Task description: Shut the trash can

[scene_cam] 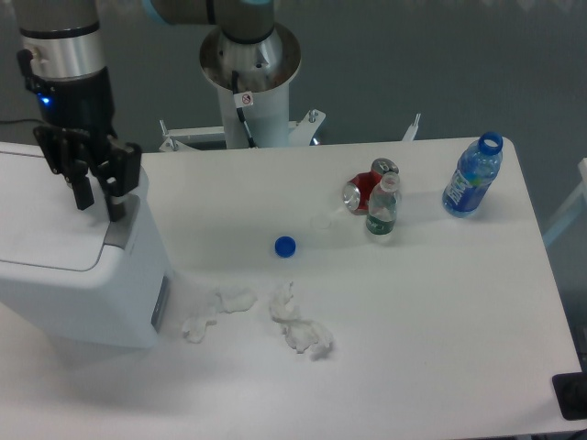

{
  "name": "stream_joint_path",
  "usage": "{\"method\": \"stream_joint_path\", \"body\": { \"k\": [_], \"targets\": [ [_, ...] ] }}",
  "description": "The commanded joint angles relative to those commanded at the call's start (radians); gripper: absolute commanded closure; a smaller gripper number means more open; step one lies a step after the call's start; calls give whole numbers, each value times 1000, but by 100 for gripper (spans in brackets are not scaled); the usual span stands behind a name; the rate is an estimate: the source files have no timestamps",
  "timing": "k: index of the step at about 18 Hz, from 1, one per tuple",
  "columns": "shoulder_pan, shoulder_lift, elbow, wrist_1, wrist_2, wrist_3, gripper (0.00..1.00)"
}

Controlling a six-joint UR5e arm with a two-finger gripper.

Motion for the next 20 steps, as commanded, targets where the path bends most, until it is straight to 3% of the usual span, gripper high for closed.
{"method": "stream_joint_path", "body": {
  "k": [4,8,14,20],
  "targets": [
    [120,-38,2,0,-39,14,0],
    [226,-104,8,0,-39,233,0],
    [328,-182,26,-3,-32,383,0],
    [385,-285,51,-29,30,535,0]
  ]
}}
